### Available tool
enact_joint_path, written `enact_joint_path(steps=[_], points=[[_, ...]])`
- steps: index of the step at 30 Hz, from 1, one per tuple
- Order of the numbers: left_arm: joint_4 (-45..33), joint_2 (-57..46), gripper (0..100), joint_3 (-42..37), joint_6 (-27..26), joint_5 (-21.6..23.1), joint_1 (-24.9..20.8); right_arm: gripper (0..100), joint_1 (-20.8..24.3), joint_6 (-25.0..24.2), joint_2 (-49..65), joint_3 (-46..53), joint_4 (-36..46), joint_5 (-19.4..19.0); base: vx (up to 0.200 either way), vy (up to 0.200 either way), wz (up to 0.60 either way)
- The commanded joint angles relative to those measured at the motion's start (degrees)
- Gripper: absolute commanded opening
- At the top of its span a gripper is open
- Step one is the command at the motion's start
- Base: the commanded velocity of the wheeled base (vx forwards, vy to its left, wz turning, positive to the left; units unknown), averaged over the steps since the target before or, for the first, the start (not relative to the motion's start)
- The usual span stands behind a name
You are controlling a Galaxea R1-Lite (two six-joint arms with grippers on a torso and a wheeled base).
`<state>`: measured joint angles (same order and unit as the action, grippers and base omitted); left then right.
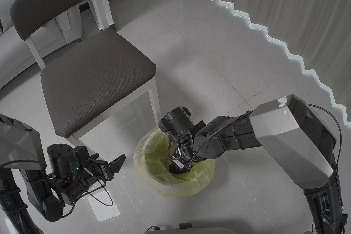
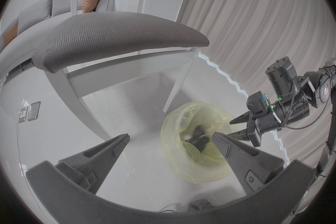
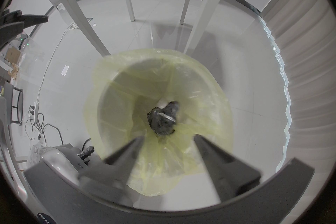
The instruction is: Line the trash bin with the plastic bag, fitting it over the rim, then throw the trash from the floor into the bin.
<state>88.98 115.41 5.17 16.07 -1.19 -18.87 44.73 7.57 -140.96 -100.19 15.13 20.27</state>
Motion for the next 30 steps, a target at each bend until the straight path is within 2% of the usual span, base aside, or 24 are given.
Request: enact_joint_path(steps=[1,6,13,20,21,25,30], points=[[1.02,0.87,100,1.77,-0.07,0.14,-0.29,100,-0.52,-0.19,2.53,0.0,0.08,0.03,0.0,0.0,0.0],[1.02,2.98,100,4.41,-0.51,0.32,-0.38,100,-1.31,-0.63,7.89,1.93,0.16,0.12,0.0,0.0,0.0],[1.02,15.37,100,11.97,-3.85,0.67,-0.11,100,-6.58,-0.89,11.23,7.91,0.16,0.12,0.0,0.0,0.0],[0.67,23.81,100,20.85,-4.11,0.67,0.33,100,-12.3,-1.51,11.41,10.63,0.08,0.03,0.0,0.0,0.0],[-0.56,26.1,100,23.92,-4.55,0.67,0.85,100,-13.88,-1.51,12.73,11.42,0.16,-0.23,0.0,0.0,0.0],[-4.69,28.91,100,29.11,-6.4,0.58,3.14,100,-15.46,-0.8,15.01,14.33,-0.19,-0.59,0.0,0.0,0.0],[-4.87,31.28,100,31.31,-7.01,0.58,4.98,100,-16.07,-0.36,16.16,16.0,-0.36,-0.85,0.0,0.0,0.0]])
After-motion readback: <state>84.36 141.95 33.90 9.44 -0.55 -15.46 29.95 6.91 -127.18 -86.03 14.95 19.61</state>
